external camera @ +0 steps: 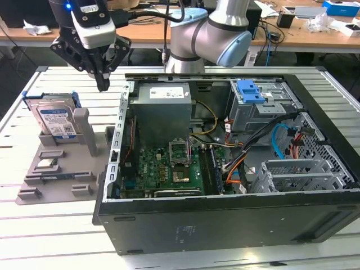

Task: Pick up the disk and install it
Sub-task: 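Reach for the disk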

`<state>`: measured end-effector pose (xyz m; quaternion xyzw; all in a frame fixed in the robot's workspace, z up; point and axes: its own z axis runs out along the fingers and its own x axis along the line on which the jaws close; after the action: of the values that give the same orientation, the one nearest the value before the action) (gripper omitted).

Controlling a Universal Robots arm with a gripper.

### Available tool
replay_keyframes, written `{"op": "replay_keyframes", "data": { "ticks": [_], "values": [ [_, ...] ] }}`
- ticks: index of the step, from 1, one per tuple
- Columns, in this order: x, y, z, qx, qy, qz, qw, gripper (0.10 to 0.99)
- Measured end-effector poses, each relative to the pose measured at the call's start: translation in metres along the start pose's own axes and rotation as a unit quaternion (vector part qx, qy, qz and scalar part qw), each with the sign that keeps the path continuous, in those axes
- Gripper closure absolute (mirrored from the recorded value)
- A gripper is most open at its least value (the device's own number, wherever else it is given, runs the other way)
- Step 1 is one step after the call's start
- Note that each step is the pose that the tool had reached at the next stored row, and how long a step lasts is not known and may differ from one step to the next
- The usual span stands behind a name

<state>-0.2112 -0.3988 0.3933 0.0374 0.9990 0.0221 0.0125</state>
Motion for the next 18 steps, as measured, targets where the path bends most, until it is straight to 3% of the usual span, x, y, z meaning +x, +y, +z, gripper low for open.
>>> {"op": "replay_keyframes", "data": {
  "ticks": [13,18],
  "values": [
    [0.0227,-0.0017,-0.0006,0.0,0.0,0.0,1.0,0.98],
    [0.039,-0.0029,-0.001,0.0,0.0,0.0,1.0,0.98]
  ]
}}
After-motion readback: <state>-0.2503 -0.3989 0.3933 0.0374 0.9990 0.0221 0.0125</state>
